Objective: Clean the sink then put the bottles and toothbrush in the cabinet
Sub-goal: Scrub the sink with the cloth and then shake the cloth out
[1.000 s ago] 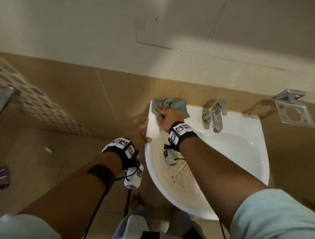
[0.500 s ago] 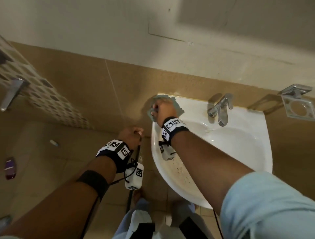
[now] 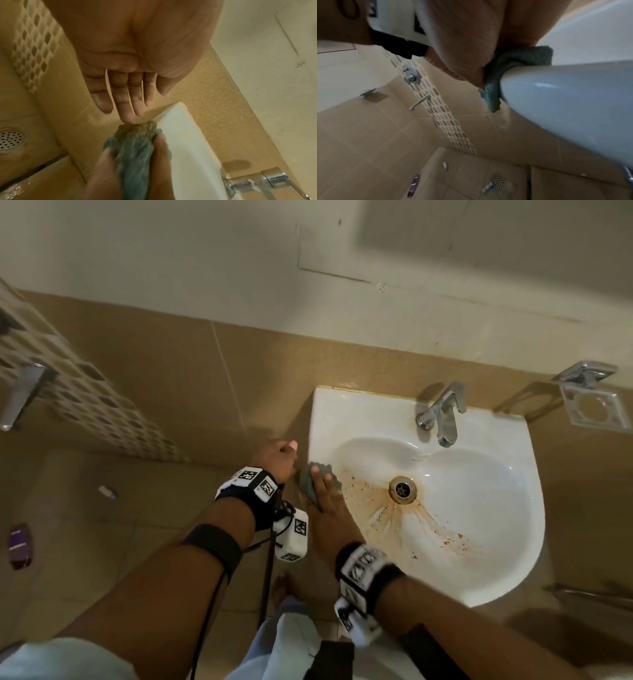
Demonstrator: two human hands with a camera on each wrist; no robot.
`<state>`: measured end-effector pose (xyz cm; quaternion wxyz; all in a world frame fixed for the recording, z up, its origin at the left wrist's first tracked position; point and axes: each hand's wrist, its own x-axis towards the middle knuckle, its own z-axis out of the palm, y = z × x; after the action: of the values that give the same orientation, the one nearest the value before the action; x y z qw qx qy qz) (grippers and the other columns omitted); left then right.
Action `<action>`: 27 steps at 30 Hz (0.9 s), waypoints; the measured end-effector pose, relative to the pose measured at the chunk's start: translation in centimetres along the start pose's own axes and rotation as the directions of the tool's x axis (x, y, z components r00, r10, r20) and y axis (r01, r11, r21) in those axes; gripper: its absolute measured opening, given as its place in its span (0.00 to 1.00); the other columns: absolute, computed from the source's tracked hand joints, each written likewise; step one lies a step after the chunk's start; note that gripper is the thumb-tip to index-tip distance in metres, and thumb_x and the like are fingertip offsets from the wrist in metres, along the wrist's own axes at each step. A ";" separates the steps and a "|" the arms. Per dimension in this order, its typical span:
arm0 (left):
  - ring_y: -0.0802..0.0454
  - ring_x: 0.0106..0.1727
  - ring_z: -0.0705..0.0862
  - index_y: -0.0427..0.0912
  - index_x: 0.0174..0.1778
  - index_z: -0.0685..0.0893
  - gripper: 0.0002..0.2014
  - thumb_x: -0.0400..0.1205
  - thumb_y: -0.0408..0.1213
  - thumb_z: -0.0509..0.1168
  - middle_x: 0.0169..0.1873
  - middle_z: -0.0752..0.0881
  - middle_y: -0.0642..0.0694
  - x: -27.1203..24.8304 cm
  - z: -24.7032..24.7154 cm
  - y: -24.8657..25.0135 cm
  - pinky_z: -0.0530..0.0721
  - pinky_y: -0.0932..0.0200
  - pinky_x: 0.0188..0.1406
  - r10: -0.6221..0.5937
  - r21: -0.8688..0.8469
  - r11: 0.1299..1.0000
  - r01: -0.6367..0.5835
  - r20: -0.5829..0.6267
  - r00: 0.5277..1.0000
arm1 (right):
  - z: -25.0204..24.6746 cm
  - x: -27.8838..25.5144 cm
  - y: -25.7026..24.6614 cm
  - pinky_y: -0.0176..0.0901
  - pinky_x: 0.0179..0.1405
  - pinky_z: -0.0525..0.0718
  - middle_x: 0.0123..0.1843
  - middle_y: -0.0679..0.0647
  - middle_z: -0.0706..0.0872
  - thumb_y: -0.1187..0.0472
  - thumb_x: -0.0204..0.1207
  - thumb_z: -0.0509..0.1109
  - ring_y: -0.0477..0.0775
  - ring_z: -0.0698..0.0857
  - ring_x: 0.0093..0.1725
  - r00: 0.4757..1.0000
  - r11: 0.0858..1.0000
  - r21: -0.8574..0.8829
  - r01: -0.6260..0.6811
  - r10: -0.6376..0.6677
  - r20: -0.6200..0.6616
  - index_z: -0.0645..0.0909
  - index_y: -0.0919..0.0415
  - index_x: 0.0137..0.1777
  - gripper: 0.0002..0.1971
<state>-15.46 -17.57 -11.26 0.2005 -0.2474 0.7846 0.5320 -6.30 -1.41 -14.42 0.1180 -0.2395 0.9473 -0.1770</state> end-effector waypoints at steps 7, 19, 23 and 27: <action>0.30 0.60 0.86 0.31 0.60 0.84 0.26 0.88 0.52 0.54 0.59 0.87 0.30 -2.1 1.3 -0.8 0.83 0.43 0.64 -0.047 0.109 0.993 0.048 -0.009 0.999 | -6.1 13.2 0.3 0.64 0.83 0.31 0.83 0.69 0.22 0.37 0.84 0.54 0.70 0.25 0.83 0.906 0.926 -0.253 -0.279 0.341 0.249 0.31 0.61 0.86 0.46; 0.35 0.53 0.90 0.42 0.51 0.91 0.38 0.74 0.72 0.53 0.52 0.91 0.37 -4.1 3.6 -3.5 0.87 0.42 0.59 -0.175 0.095 0.980 0.178 -0.035 0.984 | -1.9 -3.5 0.0 0.66 0.86 0.49 0.88 0.65 0.35 0.63 0.82 0.39 0.70 0.37 0.87 0.974 0.999 0.022 0.031 -0.035 0.222 0.37 0.60 0.87 0.32; 0.37 0.50 0.88 0.40 0.54 0.90 0.23 0.84 0.57 0.63 0.50 0.90 0.38 -7.2 6.6 -3.2 0.85 0.53 0.53 -0.169 0.259 0.948 0.183 -0.077 0.983 | -3.5 -10.4 3.2 0.60 0.87 0.45 0.89 0.57 0.42 0.61 0.78 0.38 0.60 0.39 0.87 0.950 0.977 0.103 0.185 -0.205 0.234 0.48 0.57 0.87 0.34; 0.35 0.53 0.88 0.35 0.55 0.89 0.24 0.83 0.55 0.64 0.48 0.90 0.37 -9.0 9.1 -4.3 0.79 0.55 0.47 -0.173 0.276 0.939 0.208 -0.146 0.974 | -4.5 -18.1 9.5 0.53 0.87 0.51 0.88 0.39 0.51 0.57 0.81 0.37 0.49 0.48 0.88 0.946 0.963 0.102 0.249 -0.265 0.187 0.60 0.40 0.84 0.32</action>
<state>-5.23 -8.80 -12.41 0.2378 -0.3215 0.8368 0.3739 3.89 16.60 -11.58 0.1971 -0.3725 0.8839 -0.2025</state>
